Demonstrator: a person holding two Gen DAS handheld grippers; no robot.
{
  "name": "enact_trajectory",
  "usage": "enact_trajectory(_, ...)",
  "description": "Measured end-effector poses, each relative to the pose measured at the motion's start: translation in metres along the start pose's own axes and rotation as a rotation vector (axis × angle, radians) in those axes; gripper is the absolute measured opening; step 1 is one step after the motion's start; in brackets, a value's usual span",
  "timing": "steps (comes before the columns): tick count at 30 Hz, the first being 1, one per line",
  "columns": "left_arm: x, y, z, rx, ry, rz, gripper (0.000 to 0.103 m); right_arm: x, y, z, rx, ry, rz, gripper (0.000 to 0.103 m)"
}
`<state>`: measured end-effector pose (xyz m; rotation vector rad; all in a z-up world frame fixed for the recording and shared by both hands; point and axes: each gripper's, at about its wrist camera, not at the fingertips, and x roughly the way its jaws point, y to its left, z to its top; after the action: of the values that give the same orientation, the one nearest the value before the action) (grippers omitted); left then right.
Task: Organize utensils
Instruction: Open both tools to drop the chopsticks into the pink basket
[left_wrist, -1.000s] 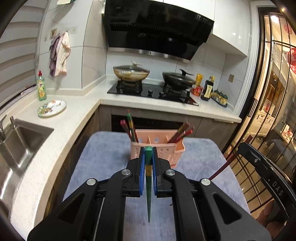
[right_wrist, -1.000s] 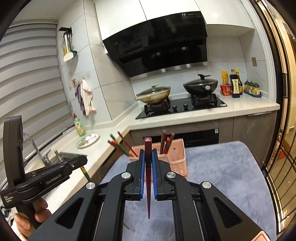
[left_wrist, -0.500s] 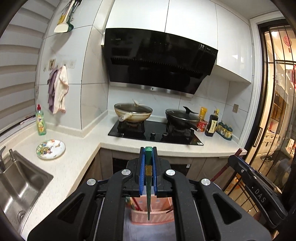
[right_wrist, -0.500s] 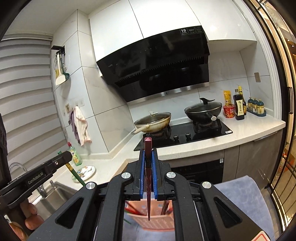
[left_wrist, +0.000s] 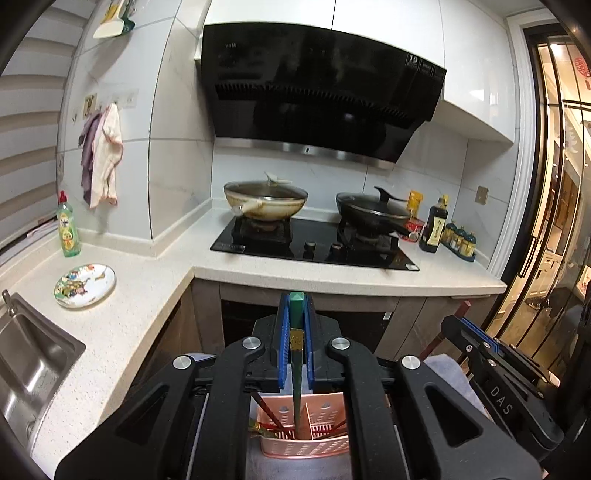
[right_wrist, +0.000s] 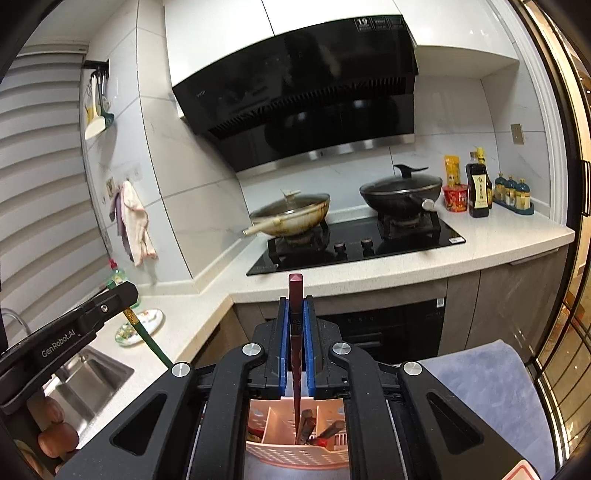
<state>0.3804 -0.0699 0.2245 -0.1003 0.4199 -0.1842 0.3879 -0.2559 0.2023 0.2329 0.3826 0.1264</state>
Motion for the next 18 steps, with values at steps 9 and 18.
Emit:
enact_trajectory(9, 0.005, 0.001, -0.017, 0.006, 0.006, 0.014, 0.034, -0.003, 0.0, -0.011, -0.004, 0.013, 0.017, 0.012)
enact_trajectory(18, -0.015, 0.0, -0.025, 0.018, 0.002, 0.024, 0.046, -0.03, 0.005, -0.015, -0.017, 0.013, 0.029, 0.012)
